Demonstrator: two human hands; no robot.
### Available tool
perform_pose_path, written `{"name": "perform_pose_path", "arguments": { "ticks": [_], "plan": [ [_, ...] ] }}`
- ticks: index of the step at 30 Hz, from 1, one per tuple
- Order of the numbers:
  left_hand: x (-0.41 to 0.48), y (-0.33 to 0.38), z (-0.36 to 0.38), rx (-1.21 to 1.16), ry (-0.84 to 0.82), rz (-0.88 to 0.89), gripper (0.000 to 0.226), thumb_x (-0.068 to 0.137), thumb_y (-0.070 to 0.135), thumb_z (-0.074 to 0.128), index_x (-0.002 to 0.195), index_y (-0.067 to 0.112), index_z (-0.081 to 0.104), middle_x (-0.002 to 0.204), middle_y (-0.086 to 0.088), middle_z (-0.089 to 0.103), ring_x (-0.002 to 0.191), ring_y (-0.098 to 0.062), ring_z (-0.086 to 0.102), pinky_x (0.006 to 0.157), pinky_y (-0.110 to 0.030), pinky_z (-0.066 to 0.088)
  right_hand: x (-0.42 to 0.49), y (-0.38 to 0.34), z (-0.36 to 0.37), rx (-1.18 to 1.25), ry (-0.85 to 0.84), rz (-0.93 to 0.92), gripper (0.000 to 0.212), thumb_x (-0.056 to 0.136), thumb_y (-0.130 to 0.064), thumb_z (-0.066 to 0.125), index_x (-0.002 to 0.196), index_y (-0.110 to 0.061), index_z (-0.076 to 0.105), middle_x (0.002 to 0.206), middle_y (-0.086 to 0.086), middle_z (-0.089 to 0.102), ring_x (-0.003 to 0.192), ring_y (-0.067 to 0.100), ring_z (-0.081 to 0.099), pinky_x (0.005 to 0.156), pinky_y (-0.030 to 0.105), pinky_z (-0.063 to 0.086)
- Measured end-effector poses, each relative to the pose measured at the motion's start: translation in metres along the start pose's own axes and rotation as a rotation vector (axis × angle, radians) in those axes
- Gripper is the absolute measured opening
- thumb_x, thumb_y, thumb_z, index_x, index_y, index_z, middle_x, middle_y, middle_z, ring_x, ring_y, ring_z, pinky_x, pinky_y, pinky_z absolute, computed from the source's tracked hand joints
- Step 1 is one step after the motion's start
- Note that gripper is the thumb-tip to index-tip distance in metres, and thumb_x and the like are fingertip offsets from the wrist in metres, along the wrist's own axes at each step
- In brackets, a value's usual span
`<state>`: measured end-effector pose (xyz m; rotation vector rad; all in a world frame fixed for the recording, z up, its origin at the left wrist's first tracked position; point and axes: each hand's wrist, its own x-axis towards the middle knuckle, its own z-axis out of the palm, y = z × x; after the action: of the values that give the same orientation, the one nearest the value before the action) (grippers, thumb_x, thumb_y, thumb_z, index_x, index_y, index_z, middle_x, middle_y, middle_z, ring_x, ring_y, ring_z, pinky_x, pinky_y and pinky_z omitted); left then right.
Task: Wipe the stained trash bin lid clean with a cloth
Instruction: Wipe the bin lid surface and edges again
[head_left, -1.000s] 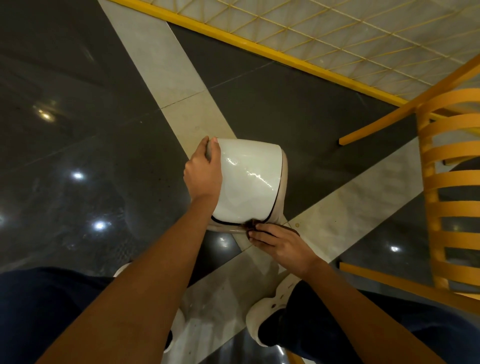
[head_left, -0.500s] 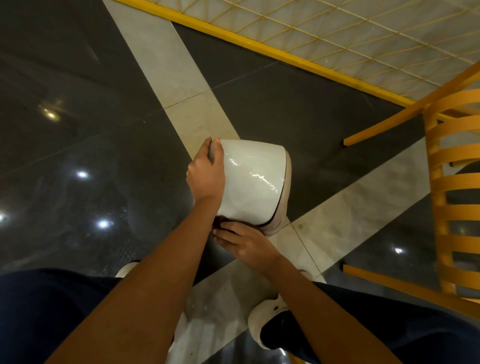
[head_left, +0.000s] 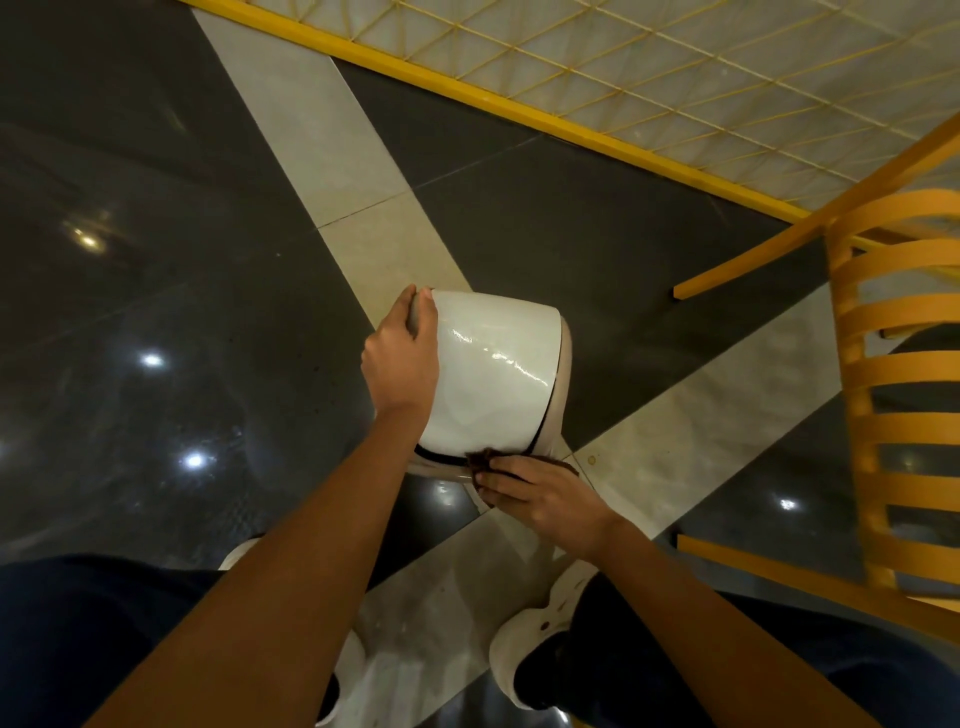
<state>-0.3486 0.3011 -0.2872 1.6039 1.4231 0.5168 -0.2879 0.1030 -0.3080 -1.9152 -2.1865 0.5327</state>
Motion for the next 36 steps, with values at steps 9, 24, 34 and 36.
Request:
{"name": "perform_pose_path", "arguments": {
  "ticks": [9,24,34,36],
  "plan": [
    [0.000,0.002,0.000,0.002,0.000,-0.009,0.045,0.094,0.048,0.037,0.126,0.023,0.057,0.110,-0.006,0.066,0.099,-0.023,0.062,0.087,-0.039,0.052,0.048,-0.019,-0.024,-0.296,-0.013,-0.065,0.041,0.046,-0.049,0.085,0.084,-0.037,0.075,0.095,-0.019,0.071,0.096,0.000,0.064,0.097,0.021,0.041],
    [0.001,0.000,0.001,0.029,0.009,0.020,0.044,0.095,0.047,0.037,0.124,0.022,0.058,0.109,-0.007,0.067,0.096,-0.024,0.062,0.085,-0.037,0.052,0.071,-0.013,-0.020,-0.174,0.192,-0.110,0.031,0.079,-0.009,0.050,0.102,-0.006,0.071,0.110,0.009,0.069,0.105,0.024,0.063,0.083,0.041,0.055],
    [0.000,-0.001,0.000,-0.034,-0.030,-0.015,0.047,0.094,0.050,0.038,0.128,0.022,0.054,0.115,-0.004,0.065,0.103,-0.022,0.061,0.092,-0.039,0.050,0.087,0.034,-0.075,0.084,0.608,0.624,0.037,0.086,-0.004,0.058,0.122,-0.007,0.058,0.126,0.012,0.055,0.122,0.026,0.044,0.104,0.032,0.039],
    [0.000,0.000,0.000,-0.024,-0.024,-0.020,0.047,0.094,0.048,0.038,0.129,0.021,0.054,0.117,-0.005,0.064,0.104,-0.023,0.060,0.092,-0.035,0.048,0.106,0.032,-0.081,0.171,0.584,0.797,0.037,0.086,-0.007,0.059,0.123,-0.006,0.057,0.128,0.012,0.051,0.122,0.024,0.043,0.105,0.036,0.040]
  ]
}}
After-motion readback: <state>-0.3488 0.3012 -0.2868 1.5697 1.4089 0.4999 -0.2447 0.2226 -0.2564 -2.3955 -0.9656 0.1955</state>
